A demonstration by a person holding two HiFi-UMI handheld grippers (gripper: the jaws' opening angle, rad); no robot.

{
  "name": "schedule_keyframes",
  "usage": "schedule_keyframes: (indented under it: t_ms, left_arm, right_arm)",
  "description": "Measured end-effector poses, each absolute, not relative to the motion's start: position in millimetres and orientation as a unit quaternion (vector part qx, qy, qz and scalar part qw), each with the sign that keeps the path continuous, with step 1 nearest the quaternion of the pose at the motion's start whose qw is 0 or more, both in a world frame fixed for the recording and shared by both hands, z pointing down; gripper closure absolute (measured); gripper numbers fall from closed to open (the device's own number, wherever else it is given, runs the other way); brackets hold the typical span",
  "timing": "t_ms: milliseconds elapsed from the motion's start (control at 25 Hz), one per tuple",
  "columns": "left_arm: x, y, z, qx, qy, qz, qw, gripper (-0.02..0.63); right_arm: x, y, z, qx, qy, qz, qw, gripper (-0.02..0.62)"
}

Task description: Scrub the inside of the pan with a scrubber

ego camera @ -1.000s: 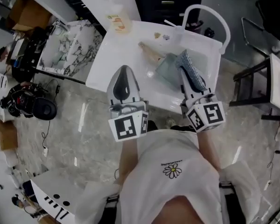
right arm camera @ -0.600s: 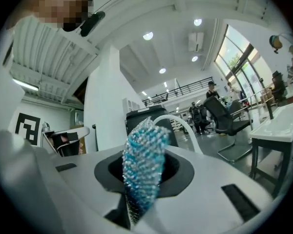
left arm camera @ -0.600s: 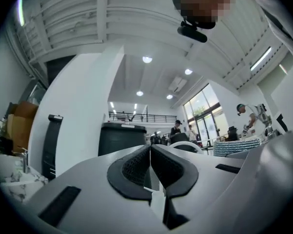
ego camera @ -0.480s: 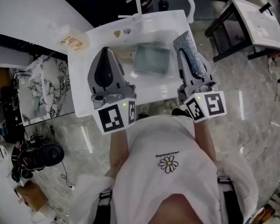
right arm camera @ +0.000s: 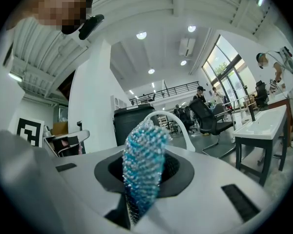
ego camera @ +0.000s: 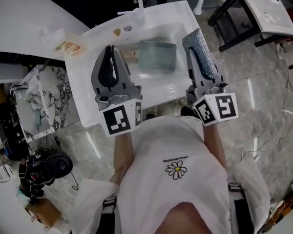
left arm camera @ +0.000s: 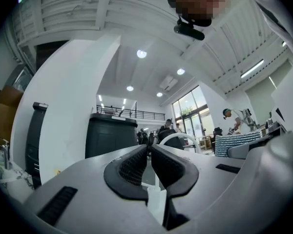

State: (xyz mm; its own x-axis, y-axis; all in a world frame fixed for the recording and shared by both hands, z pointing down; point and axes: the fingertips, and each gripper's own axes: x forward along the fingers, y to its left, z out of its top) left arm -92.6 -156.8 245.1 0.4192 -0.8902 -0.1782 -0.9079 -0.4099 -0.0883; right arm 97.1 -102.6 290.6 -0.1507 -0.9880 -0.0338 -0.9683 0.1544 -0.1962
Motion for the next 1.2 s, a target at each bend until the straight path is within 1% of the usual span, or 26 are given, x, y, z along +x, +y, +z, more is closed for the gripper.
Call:
schedule_keyframes:
  t_ms: [240, 440, 600, 680, 800, 880, 1000, 1200]
  left_arm:
    - [-98.8, -162.0, 249.7, -0.836, 0.542, 0.048, 0.074, 0.580]
    - [-89.7, -167.0, 245.4, -0.848, 0.520, 0.039, 0.094, 0.461]
    - [-79.1, -184.5, 233.8, -0.871, 0.474, 0.015, 0.127, 0.403]
    - [-69.5, -194.3, 242.2, -0.884, 0.434, -0.049, 0.168, 0.399]
    - [-51.8, -207.3, 289.1, -0.879, 0.335, -0.215, 0.263, 0.390]
    - [-44.9, -214.6, 337.2, -0.863, 0.249, -0.320, 0.302, 0.373]
    - [-48.8, -221.0, 413.6, -0.830, 0.131, -0.440, 0.316, 0.368]
    - [-75.5, -232.0, 525.7, -0.757, -0.008, -0.578, 0.305, 0.364]
  right_arm:
    - [93.9, -107.8, 293.8, -0.641, 0.760, -0.075, 0.074, 0.534]
    - [96.6, -113.5, 299.9, -0.635, 0.765, -0.084, 0.071, 0.534]
    - [97.9, -117.8, 304.5, -0.629, 0.769, -0.091, 0.065, 0.534]
    - [98.1, -119.1, 308.2, -0.626, 0.772, -0.096, 0.061, 0.534]
    - [98.0, -120.6, 316.0, -0.620, 0.776, -0.103, 0.055, 0.534]
    - [97.2, -122.4, 321.5, -0.615, 0.779, -0.109, 0.049, 0.534]
    - [94.7, -125.5, 330.3, -0.608, 0.784, -0.119, 0.037, 0.534]
    - [90.5, -133.1, 350.5, -0.598, 0.789, -0.142, 0.016, 0.534]
